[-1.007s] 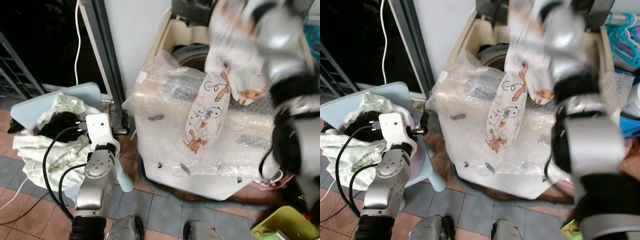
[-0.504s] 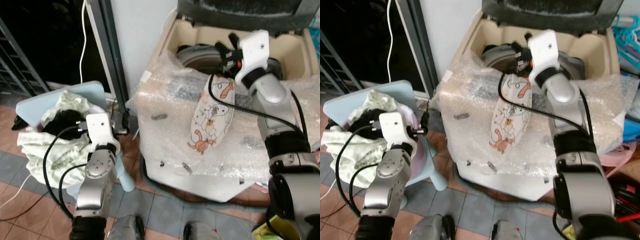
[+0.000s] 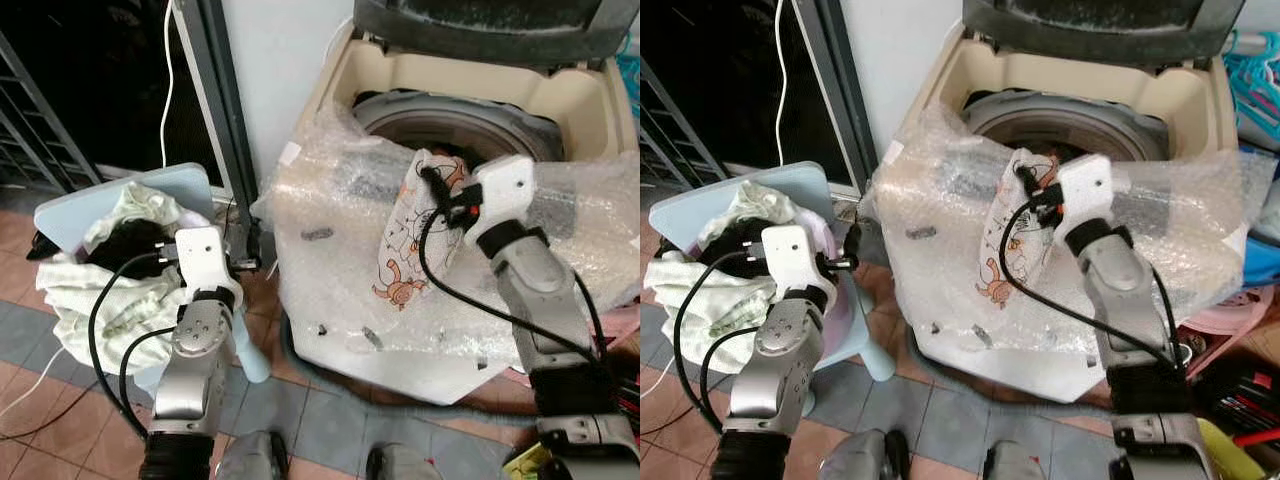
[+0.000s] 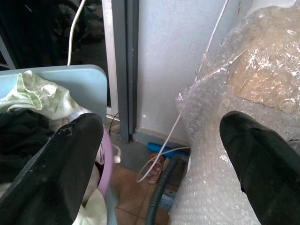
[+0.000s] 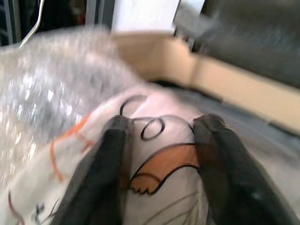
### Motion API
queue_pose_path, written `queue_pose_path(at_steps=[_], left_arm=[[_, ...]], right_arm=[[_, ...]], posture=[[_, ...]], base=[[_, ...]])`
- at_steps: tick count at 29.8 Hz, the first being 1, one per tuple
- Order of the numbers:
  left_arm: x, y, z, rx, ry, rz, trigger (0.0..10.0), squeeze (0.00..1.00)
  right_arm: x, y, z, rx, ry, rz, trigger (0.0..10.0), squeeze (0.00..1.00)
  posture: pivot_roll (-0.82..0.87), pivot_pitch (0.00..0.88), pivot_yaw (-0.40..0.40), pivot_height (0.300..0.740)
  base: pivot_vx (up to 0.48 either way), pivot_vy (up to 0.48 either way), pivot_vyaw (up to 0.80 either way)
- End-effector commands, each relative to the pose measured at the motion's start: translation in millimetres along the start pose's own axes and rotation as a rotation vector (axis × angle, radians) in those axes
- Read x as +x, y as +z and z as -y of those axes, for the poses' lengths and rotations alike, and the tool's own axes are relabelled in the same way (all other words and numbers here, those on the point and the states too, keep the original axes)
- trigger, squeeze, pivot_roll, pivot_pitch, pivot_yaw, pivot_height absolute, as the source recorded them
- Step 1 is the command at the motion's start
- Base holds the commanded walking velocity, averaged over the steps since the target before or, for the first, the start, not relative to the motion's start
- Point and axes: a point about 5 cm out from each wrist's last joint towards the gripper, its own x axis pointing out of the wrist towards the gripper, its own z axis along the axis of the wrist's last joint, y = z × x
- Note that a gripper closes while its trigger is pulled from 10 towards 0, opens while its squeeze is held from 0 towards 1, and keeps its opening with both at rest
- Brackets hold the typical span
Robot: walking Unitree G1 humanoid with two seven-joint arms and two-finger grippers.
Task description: Clothes washing
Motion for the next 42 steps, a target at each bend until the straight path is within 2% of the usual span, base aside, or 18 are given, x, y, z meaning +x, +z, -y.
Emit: queue_pose_path(at_steps=[1, 9, 14, 22, 24, 27, 28, 30, 31, 32, 34, 35, 36, 37, 38, 39, 42], left_arm=[[-2.1, -1, 3.8, -0.026, -0.009, -0.009, 10.0, 0.0], [-3.3, -2, 5.3, -0.022, -0.023, -0.019, 10.0, 0.0], [-3.7, -2, 5.1, -0.023, -0.022, -0.023, 10.0, 0.0], [-3.5, -2, 6.2, -0.024, -0.024, -0.03, 10.0, 0.0], [-2.8, -3, 7.1, -0.026, -0.024, -0.032, 10.0, 0.0], [-2.0, -3, 7.6, -0.026, -0.026, -0.033, 10.0, 0.0], [-2.0, -3, 7.6, -0.026, -0.026, -0.033, 10.0, 0.0], [-1.0, -3, 8.2, -0.026, -0.025, -0.031, 10.0, 0.0], [-1.0, -3, 8.2, -0.026, -0.025, -0.031, 10.0, 0.0], [-0.7, -2, 8.1, -0.026, -0.022, -0.027, 10.0, 0.0], [-0.6, -2, 7.6, -0.026, -0.015, -0.023, 10.0, 0.0], [-0.6, -1, 7.0, -0.027, -0.007, -0.019, 10.0, 0.0], [-0.7, -1, 6.5, -0.028, -0.003, -0.018, 10.0, 0.0], [-0.7, -1, 6.3, -0.028, -0.001, -0.017, 10.0, 0.0], [-0.8, -1, 6.0, -0.03, 0.002, -0.014, 10.0, 0.0], [-1.0, 0, 5.9, -0.034, 0.006, -0.01, 10.0, 0.0], [-1.1, 1, 5.7, -0.039, 0.007, -0.005, 10.0, 0.0]], right_arm=[[0.2, 1, -3.8, -0.005, 0.026, -0.021, 0.0, 0.0], [2.2, -5, -6.5, -0.016, 0.031, -0.111, 0.0, 0.0], [5.9, -1, -5.8, -0.013, 0.021, -0.104, 0.0, 0.0], [23.8, 12, 3.8, -0.027, 0.039, -0.092, 0.0, 0.0], [35.4, 23, 13.0, -0.052, 0.05, -0.079, 0.0, 0.0], [60.3, 67, 35.5, -0.122, -0.011, 0.056, 0.0, 0.0], [60.3, 67, 35.5, -0.122, -0.011, 0.056, 0.0, 0.0], [72.9, 120, 54.2, -0.141, -0.117, 0.249, 0.0, 0.0], [72.9, 120, 54.2, -0.141, -0.117, 0.249, 0.0, 0.0], [73.7, 148, 62.7, -0.181, -0.182, 0.364, 0.0, 0.0], [73.6, 166, 67.8, -0.213, -0.233, 0.428, 0.0, 0.0], [73.9, 173, 69.3, -0.24, -0.263, 0.446, 3.6, 0.0], [74.2, 172, 68.4, -0.25, -0.269, 0.444, 5.1, 0.0], [74.4, 171, 67.5, -0.254, -0.269, 0.44, 5.1, 0.0], [75.6, 164, 62.0, -0.238, -0.23, 0.424, 10.0, 0.19], [77.6, 151, 55.0, -0.217, -0.174, 0.405, 10.0, 1.0], [76.3, 131, 46.1, -0.18, -0.128, 0.377, 10.0, 1.0]], posture=[[-0.07, 0.093, 0.038, 0.74], [-0.06, 0.107, 0.038, 0.74], [-0.06, 0.109, 0.037, 0.74], [-0.06, 0.11, 0.037, 0.74], [-0.06, 0.108, 0.034, 0.74], [-0.06, 0.105, 0.034, 0.74], [-0.06, 0.105, 0.034, 0.74], [-0.07, 0.097, 0.027, 0.74], [-0.07, 0.097, 0.027, 0.74], [-0.06, 0.095, 0.024, 0.74], [-0.06, 0.092, 0.018, 0.74], [-0.06, 0.091, 0.015, 0.74], [-0.06, 0.091, 0.015, 0.74], [-0.06, 0.091, 0.015, 0.74], [-0.06, 0.091, 0.008, 0.74], [-0.05, 0.092, 0.007, 0.74], [-0.05, 0.096, 0.009, 0.74]], base=[[0.0, 0.0, 0.0], [0.0, 0.0, 0.0], [0.0, 0.0, 0.0], [0.0, 0.0, 0.0], [0.0, 0.0, 0.0], [0.0, 0.0, 0.0], [0.0, 0.0, 0.0], [0.0, 0.0, 0.0], [0.0, 0.0, 0.0], [0.0, 0.0, 0.0], [0.0, 0.0, 0.0], [0.0, 0.0, 0.0], [0.0, 0.0, 0.0], [0.0, 0.0, 0.0], [0.0, 0.0, 0.0], [0.0, 0.0, 0.0], [0.0, 0.0, 0.0]])
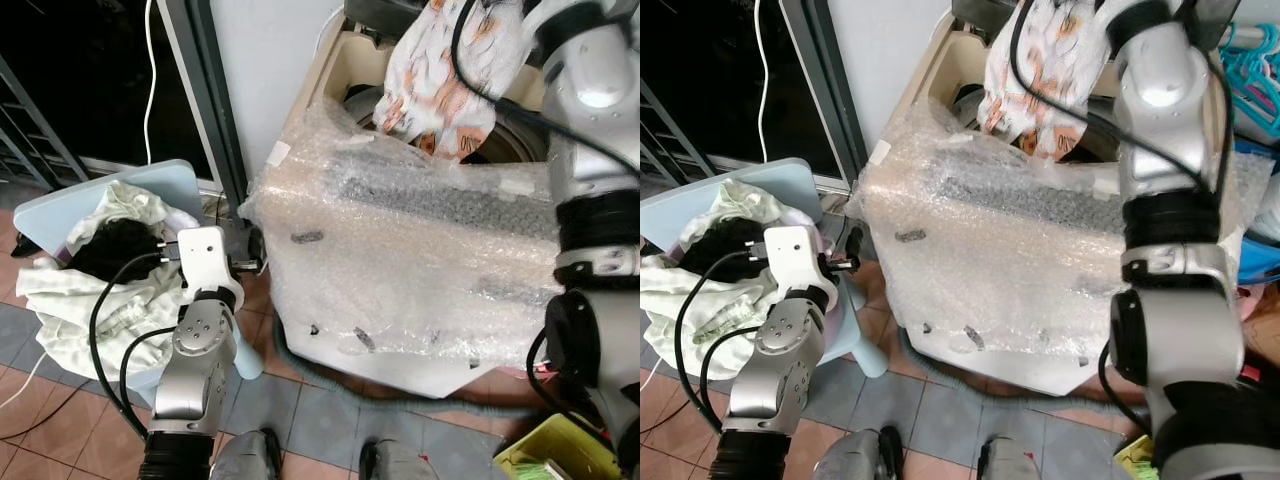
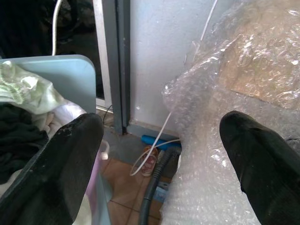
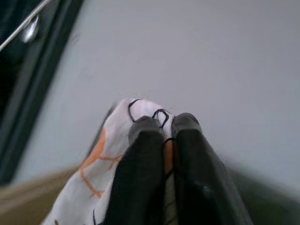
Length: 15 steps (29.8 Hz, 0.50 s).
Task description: Clothes washing
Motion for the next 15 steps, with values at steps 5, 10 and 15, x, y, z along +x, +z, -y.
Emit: queue_pose_path(at_steps=[5, 10, 15], left_arm=[[1.3, 1, 4.0, -0.046, 0.007, 0.006, 10.0, 0.0], [2.3, 4, 10.8, -0.06, -0.017, 0.011, 10.0, 0.0], [2.8, 10, 13.9, -0.049, -0.05, 0.047, 10.0, 0.0]], right_arm=[[-24.3, -17, -15.2, 0.045, 0.021, -0.039, 10.0, 1.0], [-51.0, -30, -25.7, 0.099, 0.02, -0.08, 10.0, 1.0], [-67.2, -28, -36.4, 0.13, 0.005, -0.074, 10.0, 1.0]], posture=[[-0.07, 0.099, 0.022, 0.74], [-0.07, 0.102, 0.03, 0.74], [-0.06, 0.11, 0.04, 0.74]], base=[[0.0, 0.0, 0.0], [0.0, 0.0, 0.0], [0.0, 0.0, 0.0]])
